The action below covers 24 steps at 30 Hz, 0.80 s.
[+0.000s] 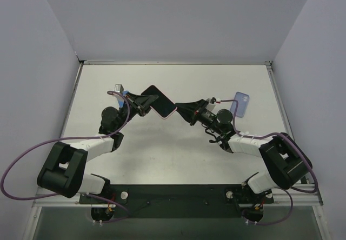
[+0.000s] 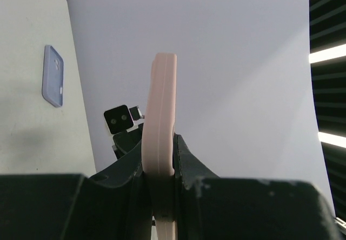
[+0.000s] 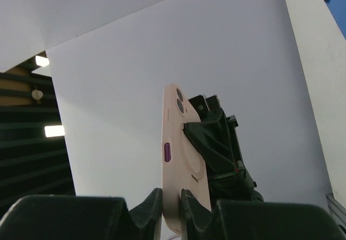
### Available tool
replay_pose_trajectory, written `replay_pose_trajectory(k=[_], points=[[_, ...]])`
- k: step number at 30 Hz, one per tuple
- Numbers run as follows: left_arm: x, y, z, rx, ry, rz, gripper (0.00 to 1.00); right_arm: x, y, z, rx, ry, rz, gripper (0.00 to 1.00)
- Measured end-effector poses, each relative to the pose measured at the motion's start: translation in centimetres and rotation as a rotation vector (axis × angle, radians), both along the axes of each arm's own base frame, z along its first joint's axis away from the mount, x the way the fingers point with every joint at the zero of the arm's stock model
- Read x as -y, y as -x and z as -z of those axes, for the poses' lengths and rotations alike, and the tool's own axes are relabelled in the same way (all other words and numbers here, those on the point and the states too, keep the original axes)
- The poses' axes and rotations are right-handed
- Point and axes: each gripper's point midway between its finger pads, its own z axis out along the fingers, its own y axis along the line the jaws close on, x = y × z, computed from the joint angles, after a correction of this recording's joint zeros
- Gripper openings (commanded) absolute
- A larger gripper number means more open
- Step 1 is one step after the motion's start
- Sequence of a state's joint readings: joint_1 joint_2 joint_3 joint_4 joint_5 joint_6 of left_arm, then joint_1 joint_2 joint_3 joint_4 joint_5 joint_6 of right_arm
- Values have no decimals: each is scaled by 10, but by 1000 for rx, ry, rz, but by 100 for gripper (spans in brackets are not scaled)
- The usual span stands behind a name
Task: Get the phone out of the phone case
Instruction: Remove the phone case from the phone.
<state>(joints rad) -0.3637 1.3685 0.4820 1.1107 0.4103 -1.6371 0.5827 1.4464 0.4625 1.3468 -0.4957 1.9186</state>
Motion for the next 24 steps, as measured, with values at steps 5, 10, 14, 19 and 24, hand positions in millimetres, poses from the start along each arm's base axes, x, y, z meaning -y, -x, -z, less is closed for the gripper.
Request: replay_pose_trajectory(k=[5, 10, 14, 19, 24], points=[[-7, -10, -7, 10, 21, -64, 0, -5, -15, -8, -37, -45, 35, 0], [-11, -20, -31, 36, 72, -106, 0, -8, -29, -33, -14, -104, 76, 0], [-16, -28, -63, 69, 150, -135, 0, -12, -40, -66, 29, -172, 106, 0], [-23, -31, -108, 141, 239, -155, 0, -17, -48, -110, 98, -260, 125, 0], [-25, -25, -149, 228, 282, -152, 0, -18, -46, -144, 160, -332, 112, 0]])
